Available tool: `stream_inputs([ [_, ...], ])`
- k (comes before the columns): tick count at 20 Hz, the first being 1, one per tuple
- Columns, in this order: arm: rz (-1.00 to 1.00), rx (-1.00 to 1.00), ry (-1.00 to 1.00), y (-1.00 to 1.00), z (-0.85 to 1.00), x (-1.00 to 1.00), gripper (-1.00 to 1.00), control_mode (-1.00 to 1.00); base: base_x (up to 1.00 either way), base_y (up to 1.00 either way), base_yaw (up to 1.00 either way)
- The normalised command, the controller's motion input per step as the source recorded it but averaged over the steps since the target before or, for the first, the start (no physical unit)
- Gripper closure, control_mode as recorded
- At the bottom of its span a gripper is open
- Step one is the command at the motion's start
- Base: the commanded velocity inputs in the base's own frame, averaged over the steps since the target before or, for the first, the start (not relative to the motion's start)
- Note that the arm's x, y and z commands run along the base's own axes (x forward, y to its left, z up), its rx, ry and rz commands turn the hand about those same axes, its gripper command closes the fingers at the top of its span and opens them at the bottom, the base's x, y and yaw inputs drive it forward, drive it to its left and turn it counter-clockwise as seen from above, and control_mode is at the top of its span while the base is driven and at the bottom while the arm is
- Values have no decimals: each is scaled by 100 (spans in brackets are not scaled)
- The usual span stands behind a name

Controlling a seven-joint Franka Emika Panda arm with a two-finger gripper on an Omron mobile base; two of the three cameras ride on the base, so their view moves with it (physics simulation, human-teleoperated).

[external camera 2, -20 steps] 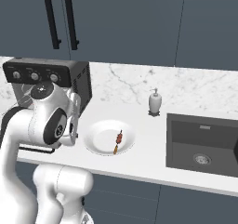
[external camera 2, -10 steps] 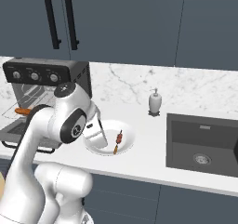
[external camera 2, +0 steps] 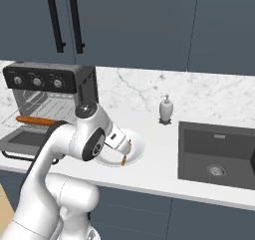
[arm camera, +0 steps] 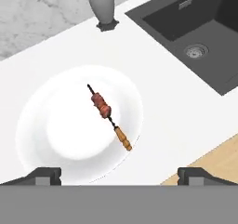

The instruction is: Pick up the kebab skewer and baguette bread, and place them inside the toaster oven. Close the toaster oven door and start by setting the timer.

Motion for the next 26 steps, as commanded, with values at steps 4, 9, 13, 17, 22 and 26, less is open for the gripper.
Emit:
stream_inputs([
  [4, 42, -9, 29, 0, -24, 22, -100, -100, 0, 0, 0],
  [9, 13, -25, 37, 0, -6, 1, -100, -100, 0, 0, 0],
  [13, 6, -29, 29, -2, -11, 1, -100, -100, 0, 0, 0],
  [17, 11, -13, 10, -14, -38, 0, -100, -100, 0, 0, 0],
  [22, 11, -1, 1, -10, -47, 0, -100, -100, 0, 0, 0],
  [26, 7, 2, 0, 0, -20, 21, -100, -100, 0, 0, 0],
])
